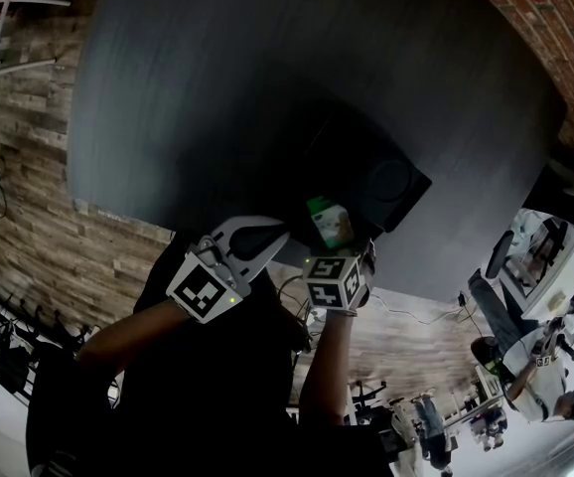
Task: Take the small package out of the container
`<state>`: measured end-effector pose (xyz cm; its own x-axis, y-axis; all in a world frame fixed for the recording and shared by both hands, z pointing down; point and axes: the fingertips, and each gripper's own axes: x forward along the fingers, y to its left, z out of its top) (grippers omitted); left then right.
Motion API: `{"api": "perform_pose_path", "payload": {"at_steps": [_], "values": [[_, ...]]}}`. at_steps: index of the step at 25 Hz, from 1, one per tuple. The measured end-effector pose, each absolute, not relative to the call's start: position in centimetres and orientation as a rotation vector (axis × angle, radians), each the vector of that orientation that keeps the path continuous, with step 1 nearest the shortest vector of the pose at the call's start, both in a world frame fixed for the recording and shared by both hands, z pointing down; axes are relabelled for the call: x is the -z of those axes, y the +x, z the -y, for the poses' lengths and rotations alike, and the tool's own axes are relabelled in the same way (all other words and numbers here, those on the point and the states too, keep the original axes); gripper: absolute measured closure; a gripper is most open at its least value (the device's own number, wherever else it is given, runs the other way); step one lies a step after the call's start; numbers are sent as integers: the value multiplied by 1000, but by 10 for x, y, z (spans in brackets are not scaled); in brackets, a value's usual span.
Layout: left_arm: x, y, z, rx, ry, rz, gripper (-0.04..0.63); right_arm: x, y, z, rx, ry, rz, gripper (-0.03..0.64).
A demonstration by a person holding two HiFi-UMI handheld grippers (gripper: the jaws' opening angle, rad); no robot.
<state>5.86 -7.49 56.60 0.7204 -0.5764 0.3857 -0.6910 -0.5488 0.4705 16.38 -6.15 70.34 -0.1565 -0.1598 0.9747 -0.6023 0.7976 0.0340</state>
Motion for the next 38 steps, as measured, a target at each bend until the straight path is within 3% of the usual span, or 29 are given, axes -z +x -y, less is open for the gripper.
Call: {"api": "perform_pose_path", "payload": {"at_steps": [38], "values": [[-549,56,66,-198,2324,1015,561,-680,157,55,-282,478,1732,288]]}}
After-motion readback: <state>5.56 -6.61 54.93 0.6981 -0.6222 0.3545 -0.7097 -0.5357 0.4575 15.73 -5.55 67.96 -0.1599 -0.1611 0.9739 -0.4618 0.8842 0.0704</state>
